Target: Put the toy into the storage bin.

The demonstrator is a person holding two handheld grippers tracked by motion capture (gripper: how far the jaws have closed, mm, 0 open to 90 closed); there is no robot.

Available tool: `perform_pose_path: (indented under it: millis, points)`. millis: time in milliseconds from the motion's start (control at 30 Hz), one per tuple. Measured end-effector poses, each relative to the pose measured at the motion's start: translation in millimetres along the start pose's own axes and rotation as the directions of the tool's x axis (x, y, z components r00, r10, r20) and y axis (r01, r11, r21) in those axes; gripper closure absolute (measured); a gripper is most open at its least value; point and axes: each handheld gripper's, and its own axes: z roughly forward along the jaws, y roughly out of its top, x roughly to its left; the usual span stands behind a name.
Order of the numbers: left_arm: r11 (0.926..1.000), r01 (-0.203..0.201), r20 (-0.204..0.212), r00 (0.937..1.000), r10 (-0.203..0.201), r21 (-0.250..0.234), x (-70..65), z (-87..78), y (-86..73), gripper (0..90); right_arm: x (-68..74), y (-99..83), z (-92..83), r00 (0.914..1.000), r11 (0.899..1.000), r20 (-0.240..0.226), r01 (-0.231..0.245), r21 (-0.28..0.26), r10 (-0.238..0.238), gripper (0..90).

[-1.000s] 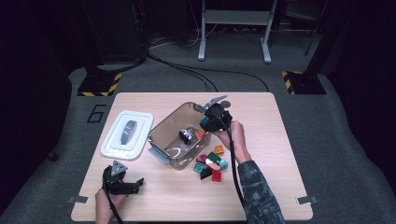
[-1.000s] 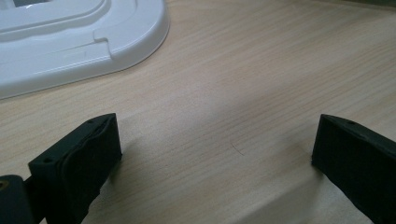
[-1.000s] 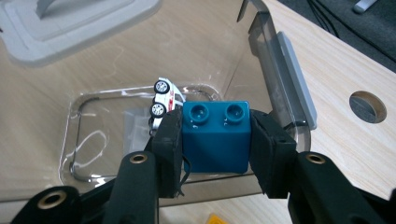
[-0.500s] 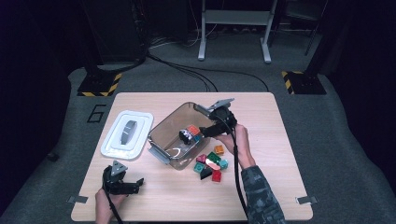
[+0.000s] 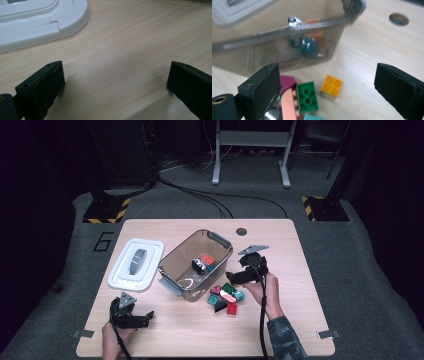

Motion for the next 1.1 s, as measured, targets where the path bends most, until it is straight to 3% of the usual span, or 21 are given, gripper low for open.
perform_pose_path:
  millis: [167,300,533,767,1000,1100]
  points:
    - [1.0000,0.000,0.000,1.0000,0.000,0.000,0.0,0.0,0.0,1.1,5.5,-29.3,8.4,0.9999,1.000,0.007,-0.016,0.020,0.016,14.0]
    - [1.0000,-0.006,0.000,1.0000,0.006,0.001,0.5,0.3,0.5,1.0,5.9,-51.8,19.4,0.9984,0.998,0.015,-0.055,0.030,0.055,19.5]
    - [1.0000,-0.001,-0.004,1.0000,0.001,0.000,0.1,0.5,0.6,1.1,4.7,-76.2,30.7,0.9960,0.995,0.021,-0.088,0.056,0.087,40.1]
    - [1.0000,-0.001,-0.004,1.0000,0.001,0.000,0.1,0.6,0.6,1.0,1.9,-85.1,31.1,0.9933,0.991,0.030,-0.113,0.073,0.111,55.5]
    - [1.0000,-0.001,-0.004,1.0000,0.001,-0.001,0.1,0.6,0.6,1.1,-0.6,-86.7,29.9,0.9943,0.993,0.041,-0.101,0.061,0.099,58.4]
    - [1.0000,-0.001,-0.004,1.0000,0.001,-0.001,0.1,0.6,0.6,1.0,-3.2,-87.6,27.8,0.9928,0.991,0.033,-0.117,0.059,0.115,58.6]
